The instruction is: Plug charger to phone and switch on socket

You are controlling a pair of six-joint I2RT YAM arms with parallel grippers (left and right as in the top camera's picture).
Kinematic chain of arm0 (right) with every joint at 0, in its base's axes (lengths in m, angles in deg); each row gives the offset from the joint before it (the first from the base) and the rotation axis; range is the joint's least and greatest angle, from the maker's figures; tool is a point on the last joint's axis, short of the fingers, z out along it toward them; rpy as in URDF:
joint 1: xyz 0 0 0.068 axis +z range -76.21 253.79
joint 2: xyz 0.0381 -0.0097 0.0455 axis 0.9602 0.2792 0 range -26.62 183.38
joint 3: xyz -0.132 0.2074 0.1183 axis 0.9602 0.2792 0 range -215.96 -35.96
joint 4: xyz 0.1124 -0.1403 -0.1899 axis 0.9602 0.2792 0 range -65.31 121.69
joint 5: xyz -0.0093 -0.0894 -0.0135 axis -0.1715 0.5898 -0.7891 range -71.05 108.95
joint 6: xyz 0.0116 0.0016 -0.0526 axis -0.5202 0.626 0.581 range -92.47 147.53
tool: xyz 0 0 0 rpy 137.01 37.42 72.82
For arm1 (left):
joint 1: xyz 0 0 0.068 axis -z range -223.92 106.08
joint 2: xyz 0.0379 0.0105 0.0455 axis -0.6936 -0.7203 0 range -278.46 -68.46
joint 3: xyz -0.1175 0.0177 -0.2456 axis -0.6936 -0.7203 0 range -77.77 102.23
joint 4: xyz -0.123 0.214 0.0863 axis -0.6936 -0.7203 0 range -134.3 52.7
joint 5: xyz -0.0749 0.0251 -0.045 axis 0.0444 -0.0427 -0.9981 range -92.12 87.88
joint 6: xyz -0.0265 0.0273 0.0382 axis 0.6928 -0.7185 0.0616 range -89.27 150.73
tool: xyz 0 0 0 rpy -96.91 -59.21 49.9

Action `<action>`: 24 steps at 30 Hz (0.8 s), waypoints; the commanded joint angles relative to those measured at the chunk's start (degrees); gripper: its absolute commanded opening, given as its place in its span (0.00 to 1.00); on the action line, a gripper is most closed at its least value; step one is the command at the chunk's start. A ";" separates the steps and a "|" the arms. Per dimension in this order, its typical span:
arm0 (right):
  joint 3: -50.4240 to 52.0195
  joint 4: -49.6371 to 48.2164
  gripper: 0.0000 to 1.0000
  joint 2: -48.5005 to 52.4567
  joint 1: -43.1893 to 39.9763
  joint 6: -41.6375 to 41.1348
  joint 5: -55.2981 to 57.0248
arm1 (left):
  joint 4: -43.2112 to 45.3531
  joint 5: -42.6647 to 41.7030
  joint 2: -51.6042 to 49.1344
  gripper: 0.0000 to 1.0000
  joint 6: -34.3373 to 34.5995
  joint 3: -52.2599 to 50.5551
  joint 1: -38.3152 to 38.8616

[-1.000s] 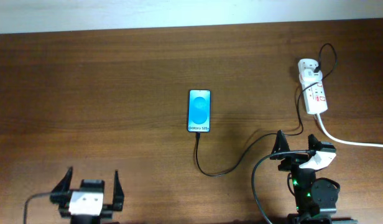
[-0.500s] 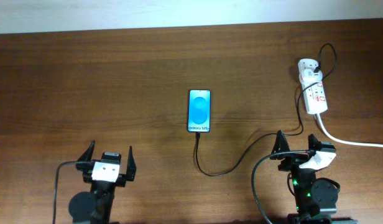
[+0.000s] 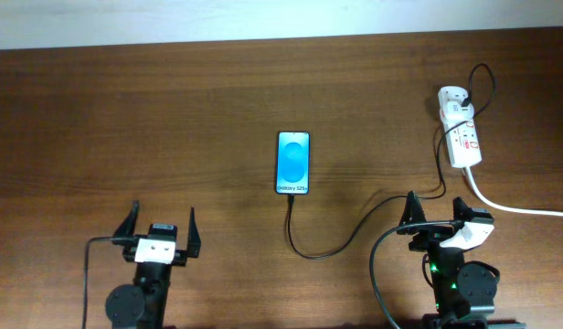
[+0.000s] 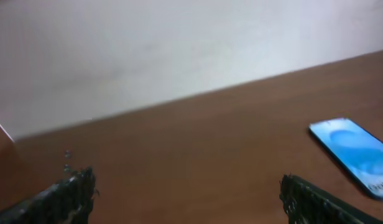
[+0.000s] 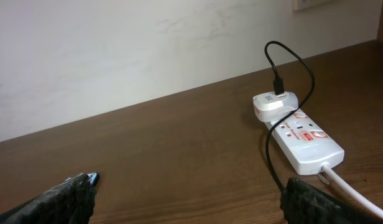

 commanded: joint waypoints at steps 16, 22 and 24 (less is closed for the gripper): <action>0.39 0.37 0.99 -0.66 0.57 0.61 -0.33 | -0.87 2.56 0.33 0.99 3.30 -0.87 0.22; 0.39 0.37 0.99 -0.66 0.57 0.61 -0.33 | -0.87 2.56 0.17 0.99 3.28 -0.87 0.22; 0.39 0.37 0.99 -0.66 0.57 0.61 -0.33 | -0.87 2.56 0.17 1.00 3.30 -0.87 0.22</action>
